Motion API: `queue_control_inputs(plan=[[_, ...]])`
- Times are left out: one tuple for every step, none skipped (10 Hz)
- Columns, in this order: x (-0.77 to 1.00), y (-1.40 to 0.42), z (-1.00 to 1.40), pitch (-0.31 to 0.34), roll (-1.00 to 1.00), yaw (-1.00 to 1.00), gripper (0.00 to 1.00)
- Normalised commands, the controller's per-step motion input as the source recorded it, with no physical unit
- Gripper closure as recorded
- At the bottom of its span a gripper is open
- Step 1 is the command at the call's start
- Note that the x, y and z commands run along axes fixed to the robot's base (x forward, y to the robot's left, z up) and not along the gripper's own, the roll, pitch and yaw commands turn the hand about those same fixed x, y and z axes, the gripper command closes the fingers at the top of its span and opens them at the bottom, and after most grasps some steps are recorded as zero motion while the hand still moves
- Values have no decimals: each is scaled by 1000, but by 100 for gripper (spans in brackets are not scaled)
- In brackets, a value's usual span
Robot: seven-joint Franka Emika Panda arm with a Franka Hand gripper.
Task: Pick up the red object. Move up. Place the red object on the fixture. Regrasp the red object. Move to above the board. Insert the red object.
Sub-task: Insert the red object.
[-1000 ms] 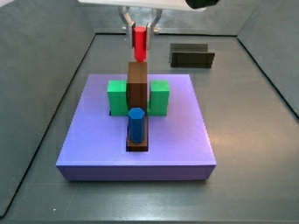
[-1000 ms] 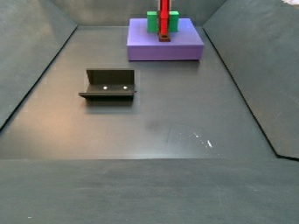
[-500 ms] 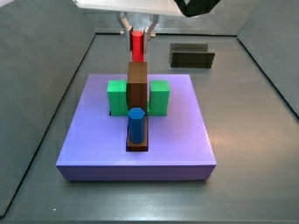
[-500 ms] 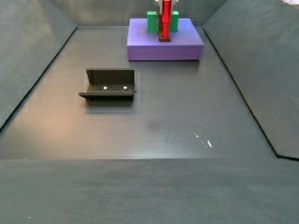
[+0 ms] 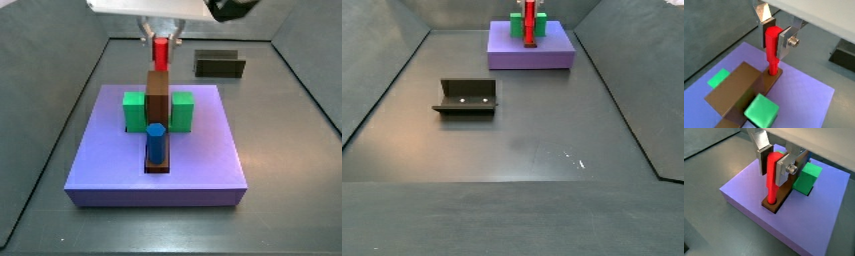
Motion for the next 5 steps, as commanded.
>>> queue_control_inputs(plan=[[80,0,-166,0,0,0,100],[6,3,-194,-3,0,0,100],[0,69,-246,-27,0,0,100],[0,74,-274,-40,0,0,100],[0,63,-300,-46,0,0,100]])
